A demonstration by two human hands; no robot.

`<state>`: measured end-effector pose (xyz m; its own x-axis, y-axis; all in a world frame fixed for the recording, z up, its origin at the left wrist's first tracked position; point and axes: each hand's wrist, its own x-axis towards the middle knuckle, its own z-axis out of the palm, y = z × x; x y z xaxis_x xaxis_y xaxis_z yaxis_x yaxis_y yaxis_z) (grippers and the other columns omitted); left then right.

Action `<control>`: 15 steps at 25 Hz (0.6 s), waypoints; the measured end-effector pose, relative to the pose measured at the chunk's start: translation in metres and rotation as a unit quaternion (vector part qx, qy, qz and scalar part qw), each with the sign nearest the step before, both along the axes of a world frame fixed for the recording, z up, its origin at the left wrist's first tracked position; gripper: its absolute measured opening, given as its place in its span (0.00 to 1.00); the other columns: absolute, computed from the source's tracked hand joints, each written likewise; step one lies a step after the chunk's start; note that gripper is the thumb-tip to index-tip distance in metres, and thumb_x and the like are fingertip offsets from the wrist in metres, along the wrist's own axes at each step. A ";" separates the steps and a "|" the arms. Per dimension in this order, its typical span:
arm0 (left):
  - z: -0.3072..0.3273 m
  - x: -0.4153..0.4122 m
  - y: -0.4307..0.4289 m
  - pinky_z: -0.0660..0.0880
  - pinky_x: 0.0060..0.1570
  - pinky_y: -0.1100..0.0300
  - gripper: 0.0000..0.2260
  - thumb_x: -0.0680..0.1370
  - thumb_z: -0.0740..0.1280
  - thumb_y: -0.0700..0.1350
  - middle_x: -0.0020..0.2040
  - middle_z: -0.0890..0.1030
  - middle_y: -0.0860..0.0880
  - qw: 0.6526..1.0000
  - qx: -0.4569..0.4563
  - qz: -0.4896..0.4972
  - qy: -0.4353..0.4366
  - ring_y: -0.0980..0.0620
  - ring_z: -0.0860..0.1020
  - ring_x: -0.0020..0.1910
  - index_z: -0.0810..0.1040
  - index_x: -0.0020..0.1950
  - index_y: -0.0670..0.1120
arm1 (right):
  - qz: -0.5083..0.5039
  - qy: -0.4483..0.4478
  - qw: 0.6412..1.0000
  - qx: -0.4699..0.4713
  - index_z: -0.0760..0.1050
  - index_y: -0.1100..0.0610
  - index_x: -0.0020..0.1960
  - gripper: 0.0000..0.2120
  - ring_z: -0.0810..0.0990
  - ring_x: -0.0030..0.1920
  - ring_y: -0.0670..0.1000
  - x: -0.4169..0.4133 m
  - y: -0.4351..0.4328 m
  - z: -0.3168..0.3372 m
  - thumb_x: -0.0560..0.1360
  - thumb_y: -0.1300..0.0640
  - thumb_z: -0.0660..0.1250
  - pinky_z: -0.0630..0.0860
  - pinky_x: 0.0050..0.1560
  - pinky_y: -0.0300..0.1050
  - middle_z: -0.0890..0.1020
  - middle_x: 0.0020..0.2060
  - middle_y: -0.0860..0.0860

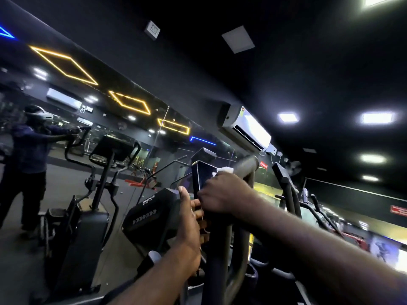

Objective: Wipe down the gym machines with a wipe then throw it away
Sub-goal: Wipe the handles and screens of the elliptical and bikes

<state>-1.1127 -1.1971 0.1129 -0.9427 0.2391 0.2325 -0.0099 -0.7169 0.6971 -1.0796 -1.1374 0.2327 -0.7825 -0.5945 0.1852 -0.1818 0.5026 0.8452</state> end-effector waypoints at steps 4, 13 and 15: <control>0.005 -0.003 -0.006 0.76 0.59 0.43 0.47 0.65 0.48 0.80 0.61 0.83 0.41 1.000 0.000 -0.004 0.003 0.38 0.82 0.60 0.78 0.66 0.47 | 0.009 0.109 0.987 -0.115 0.79 0.57 0.53 0.18 0.81 0.50 0.58 0.002 0.015 0.031 0.82 0.50 0.53 0.68 0.46 0.50 0.80 0.40 0.56; -0.001 -0.009 -0.002 0.80 0.55 0.45 0.42 0.76 0.47 0.77 0.52 0.88 0.43 0.998 -0.013 0.021 0.056 0.43 0.85 0.50 0.81 0.61 0.45 | 0.258 0.054 0.954 -0.142 0.77 0.61 0.71 0.19 0.71 0.76 0.54 0.021 0.086 -0.047 0.81 0.58 0.69 0.65 0.77 0.54 0.77 0.72 0.55; 0.001 -0.004 0.003 0.80 0.51 0.48 0.42 0.77 0.46 0.77 0.49 0.88 0.45 0.997 -0.019 0.021 0.074 0.46 0.85 0.47 0.82 0.61 0.44 | 0.330 0.085 0.869 -0.359 0.77 0.64 0.71 0.17 0.68 0.78 0.58 0.013 0.082 -0.070 0.83 0.63 0.66 0.66 0.78 0.58 0.74 0.75 0.57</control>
